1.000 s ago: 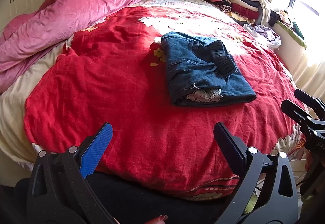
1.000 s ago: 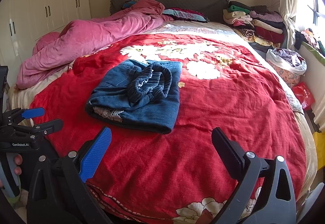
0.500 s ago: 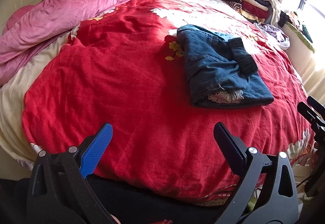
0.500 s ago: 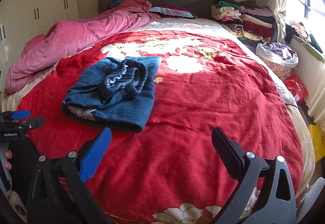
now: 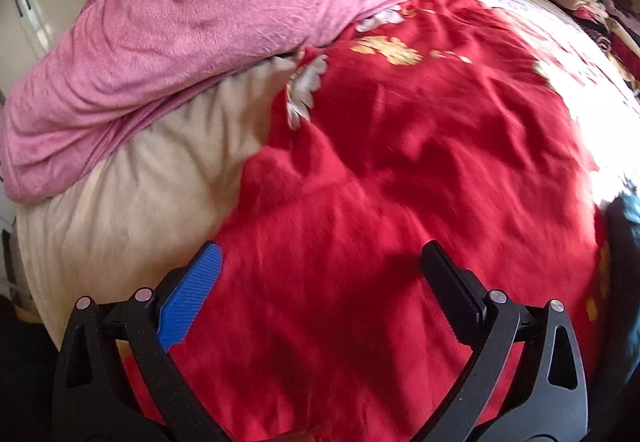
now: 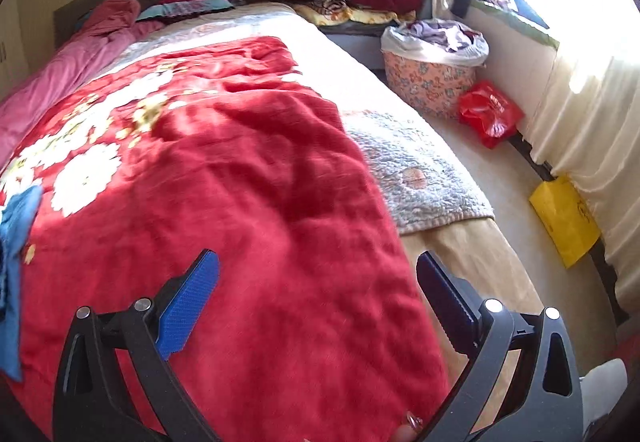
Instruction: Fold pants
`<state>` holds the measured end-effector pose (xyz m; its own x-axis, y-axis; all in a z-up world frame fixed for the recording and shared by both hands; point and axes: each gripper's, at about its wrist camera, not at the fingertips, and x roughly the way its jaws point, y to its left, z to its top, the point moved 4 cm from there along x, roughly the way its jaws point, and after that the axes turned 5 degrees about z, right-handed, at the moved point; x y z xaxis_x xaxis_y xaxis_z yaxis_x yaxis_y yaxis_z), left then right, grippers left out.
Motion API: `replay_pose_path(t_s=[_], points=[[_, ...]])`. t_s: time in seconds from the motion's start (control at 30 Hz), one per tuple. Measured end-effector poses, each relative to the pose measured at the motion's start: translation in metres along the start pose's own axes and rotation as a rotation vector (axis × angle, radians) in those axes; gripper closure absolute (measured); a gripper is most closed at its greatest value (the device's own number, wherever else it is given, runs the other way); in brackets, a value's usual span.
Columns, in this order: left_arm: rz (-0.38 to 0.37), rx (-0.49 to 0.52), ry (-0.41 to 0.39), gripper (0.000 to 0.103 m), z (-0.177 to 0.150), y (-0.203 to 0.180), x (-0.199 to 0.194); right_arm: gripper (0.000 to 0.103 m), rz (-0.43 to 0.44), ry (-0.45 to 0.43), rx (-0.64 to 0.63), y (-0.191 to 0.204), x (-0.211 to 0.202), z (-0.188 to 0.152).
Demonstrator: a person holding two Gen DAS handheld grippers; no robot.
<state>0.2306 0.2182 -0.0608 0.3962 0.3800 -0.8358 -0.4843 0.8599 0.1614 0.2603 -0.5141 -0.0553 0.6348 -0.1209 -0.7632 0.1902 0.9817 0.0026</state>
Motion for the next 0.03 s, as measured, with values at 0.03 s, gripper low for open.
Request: replay_pose_path(t_s=[0.03], points=[[0.023, -0.019, 0.0, 0.01, 0.0109, 0.0028, 0.011, 0.005, -0.005, 0.005, 0.013, -0.0083, 0.0134, 0.0074]])
